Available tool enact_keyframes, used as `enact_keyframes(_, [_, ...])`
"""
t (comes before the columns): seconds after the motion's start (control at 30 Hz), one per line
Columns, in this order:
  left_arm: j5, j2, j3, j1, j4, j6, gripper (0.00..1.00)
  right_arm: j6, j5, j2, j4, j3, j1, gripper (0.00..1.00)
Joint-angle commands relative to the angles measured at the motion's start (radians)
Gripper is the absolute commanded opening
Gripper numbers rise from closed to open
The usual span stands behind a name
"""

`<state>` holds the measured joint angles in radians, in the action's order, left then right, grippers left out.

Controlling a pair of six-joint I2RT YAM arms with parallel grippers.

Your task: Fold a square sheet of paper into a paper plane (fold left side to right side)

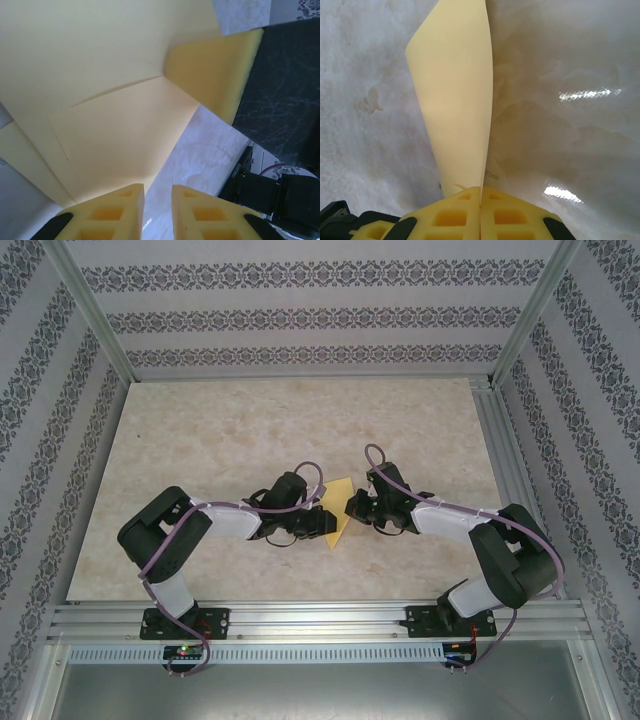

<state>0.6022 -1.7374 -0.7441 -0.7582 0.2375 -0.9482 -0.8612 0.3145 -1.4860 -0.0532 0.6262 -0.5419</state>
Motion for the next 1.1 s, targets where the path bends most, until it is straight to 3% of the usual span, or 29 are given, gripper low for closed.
enact_keyframes(0.0, [-0.03, 0.0, 0.002, -0.013, -0.012, -0.013, 0.23, 0.02, -0.014, -0.008, -0.004, 0.026, -0.012, 0.07])
enact_keyframes(1.07, [-0.06, -0.028, 0.068, -0.083, -0.006, -0.05, 0.15, 0.016, -0.017, -0.009, -0.011, 0.024, -0.013, 0.07])
